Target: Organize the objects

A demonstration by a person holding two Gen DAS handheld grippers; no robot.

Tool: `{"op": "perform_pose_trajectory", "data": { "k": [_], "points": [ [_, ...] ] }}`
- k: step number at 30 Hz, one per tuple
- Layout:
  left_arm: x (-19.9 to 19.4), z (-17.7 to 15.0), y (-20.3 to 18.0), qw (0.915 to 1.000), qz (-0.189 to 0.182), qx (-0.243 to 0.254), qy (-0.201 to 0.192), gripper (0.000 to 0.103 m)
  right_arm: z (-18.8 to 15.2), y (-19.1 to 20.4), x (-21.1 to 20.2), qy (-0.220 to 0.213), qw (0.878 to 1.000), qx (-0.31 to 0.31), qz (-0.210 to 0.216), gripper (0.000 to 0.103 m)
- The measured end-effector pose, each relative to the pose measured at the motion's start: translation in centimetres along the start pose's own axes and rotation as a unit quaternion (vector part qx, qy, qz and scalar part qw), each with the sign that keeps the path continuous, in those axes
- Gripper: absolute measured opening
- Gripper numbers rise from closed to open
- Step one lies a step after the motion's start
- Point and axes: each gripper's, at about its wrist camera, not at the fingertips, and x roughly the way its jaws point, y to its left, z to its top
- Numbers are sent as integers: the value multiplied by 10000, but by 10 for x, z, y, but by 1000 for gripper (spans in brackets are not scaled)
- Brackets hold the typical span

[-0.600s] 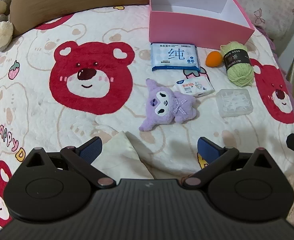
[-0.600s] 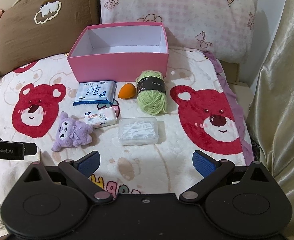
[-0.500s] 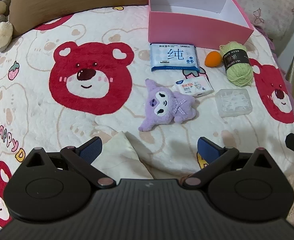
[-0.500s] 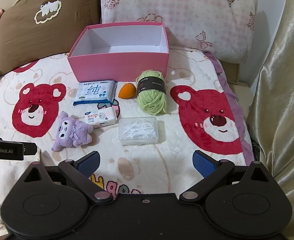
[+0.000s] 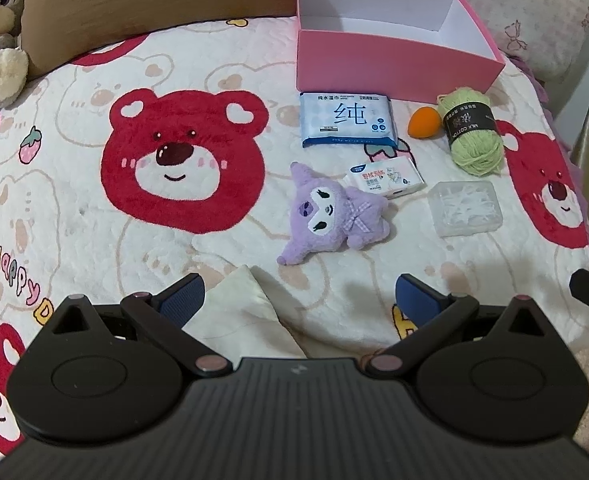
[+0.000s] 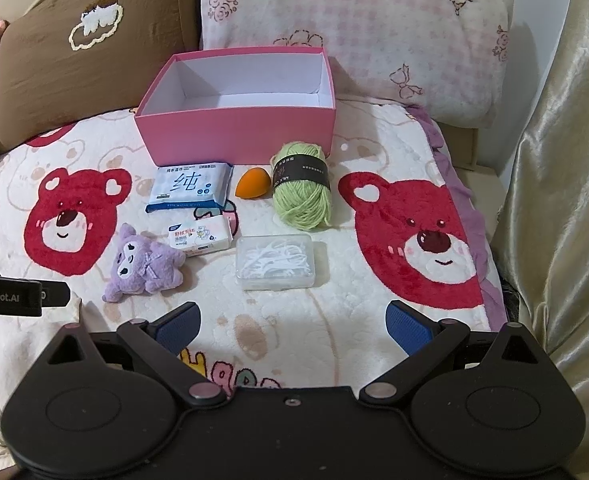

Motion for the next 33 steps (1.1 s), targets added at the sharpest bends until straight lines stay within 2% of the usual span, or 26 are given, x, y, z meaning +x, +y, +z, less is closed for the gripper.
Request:
{"op": "perform_pose_trajectory", "data": {
  "k": [21,33],
  "points": [
    [0,2,-3,10000,-17,69,28,103,-2,2,5,14,9999,-121,6,101],
    [-12,6,1,9998,35,165,-54,103,3,0,-10,-120,9998,-92,129,101]
  ]
}}
